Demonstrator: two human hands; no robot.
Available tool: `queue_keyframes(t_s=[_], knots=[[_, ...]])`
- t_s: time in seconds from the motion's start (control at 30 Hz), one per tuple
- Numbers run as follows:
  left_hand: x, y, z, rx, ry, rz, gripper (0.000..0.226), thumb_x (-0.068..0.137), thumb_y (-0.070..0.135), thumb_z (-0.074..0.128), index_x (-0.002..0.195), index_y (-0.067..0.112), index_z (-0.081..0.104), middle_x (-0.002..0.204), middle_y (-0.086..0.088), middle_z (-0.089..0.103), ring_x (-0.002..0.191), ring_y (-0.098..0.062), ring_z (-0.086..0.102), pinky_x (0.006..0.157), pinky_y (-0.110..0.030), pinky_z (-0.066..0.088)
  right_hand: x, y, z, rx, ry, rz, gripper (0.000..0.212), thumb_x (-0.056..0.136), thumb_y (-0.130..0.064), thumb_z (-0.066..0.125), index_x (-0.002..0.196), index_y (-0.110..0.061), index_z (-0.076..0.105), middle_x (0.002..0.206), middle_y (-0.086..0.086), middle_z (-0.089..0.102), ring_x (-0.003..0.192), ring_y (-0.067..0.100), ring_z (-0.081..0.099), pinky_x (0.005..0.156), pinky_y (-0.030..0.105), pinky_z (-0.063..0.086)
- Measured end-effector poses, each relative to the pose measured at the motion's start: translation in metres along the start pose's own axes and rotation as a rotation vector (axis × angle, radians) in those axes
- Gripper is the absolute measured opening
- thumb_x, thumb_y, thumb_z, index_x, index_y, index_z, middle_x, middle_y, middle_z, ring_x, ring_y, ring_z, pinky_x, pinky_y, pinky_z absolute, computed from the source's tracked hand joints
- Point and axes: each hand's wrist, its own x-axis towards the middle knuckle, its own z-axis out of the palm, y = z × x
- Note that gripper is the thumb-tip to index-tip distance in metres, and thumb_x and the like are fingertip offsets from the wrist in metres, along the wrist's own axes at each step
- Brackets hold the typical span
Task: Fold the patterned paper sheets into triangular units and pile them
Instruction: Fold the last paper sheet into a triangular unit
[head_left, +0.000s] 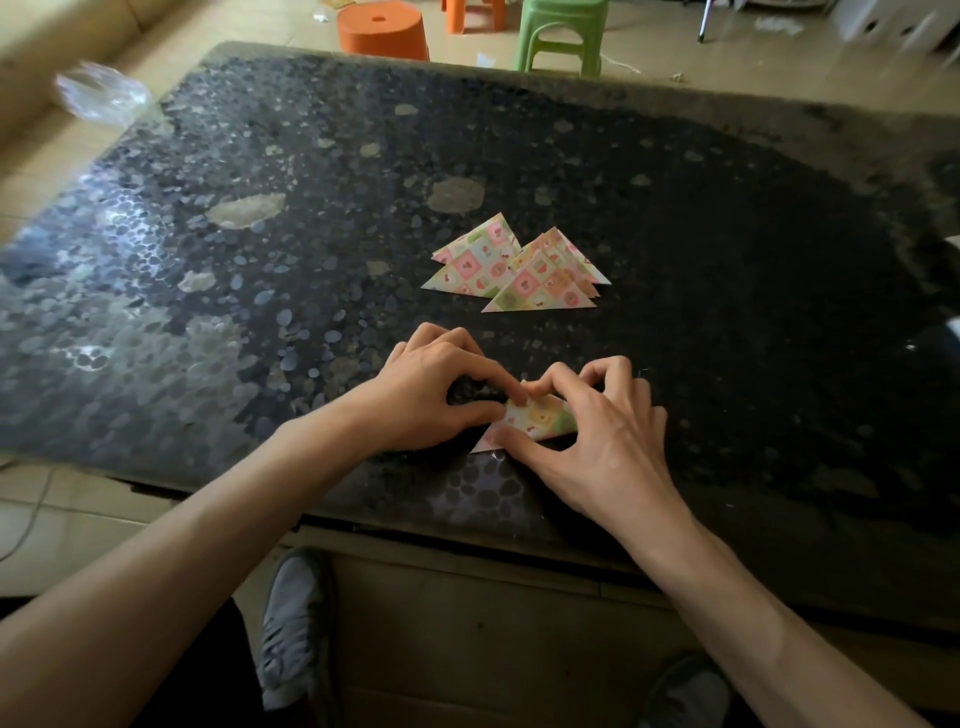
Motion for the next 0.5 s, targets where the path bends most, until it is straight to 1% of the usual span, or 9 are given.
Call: queue_keyframes(t_s=[0.1, 0.23, 0.4, 0.5], knots=[[0.0013, 0.0018, 0.0093, -0.004, 0.085, -0.009, 0.021, 0.088, 0.053, 0.071, 0.099, 0.067, 0.059, 0.105, 0.016, 0.05, 0.119, -0.013, 0.035, 0.105, -0.044, 0.035, -0.001, 0.0019, 0.0027, -0.008, 0.027, -0.011, 0.055, 0.076, -0.085, 0.06, 0.112, -0.044, 0.05, 0.119, -0.008, 0.028, 0.109, 0.013, 0.032, 0.091, 0.033, 0.029], [0.0018, -0.0007, 0.0121, 0.049, 0.111, 0.006, 0.021, 0.084, 0.058, 0.07, 0.102, 0.066, 0.062, 0.105, 0.018, 0.049, 0.117, -0.011, 0.035, 0.099, -0.038, 0.033, -0.0021, 0.0028, 0.0044, -0.011, 0.062, -0.019, 0.054, 0.077, -0.084, 0.06, 0.112, -0.044, 0.051, 0.118, -0.008, 0.03, 0.11, 0.014, 0.035, 0.089, 0.033, 0.029], [0.0011, -0.0033, 0.014, 0.017, 0.126, 0.019, 0.021, 0.083, 0.059, 0.069, 0.103, 0.062, 0.066, 0.103, 0.02, 0.049, 0.117, -0.012, 0.036, 0.101, -0.04, 0.035, -0.0021, 0.0056, 0.0042, 0.016, 0.069, -0.024, 0.051, 0.077, -0.083, 0.06, 0.111, -0.045, 0.054, 0.116, -0.01, 0.03, 0.106, 0.01, 0.032, 0.087, 0.033, 0.028], [0.0012, -0.0039, 0.0138, 0.02, 0.126, 0.018, 0.021, 0.083, 0.058, 0.071, 0.104, 0.061, 0.067, 0.104, 0.019, 0.049, 0.118, -0.012, 0.036, 0.102, -0.041, 0.036, 0.0009, 0.0067, 0.001, 0.063, 0.046, -0.015, 0.051, 0.078, -0.083, 0.057, 0.113, -0.046, 0.058, 0.116, -0.011, 0.031, 0.106, 0.007, 0.029, 0.089, 0.032, 0.026]])
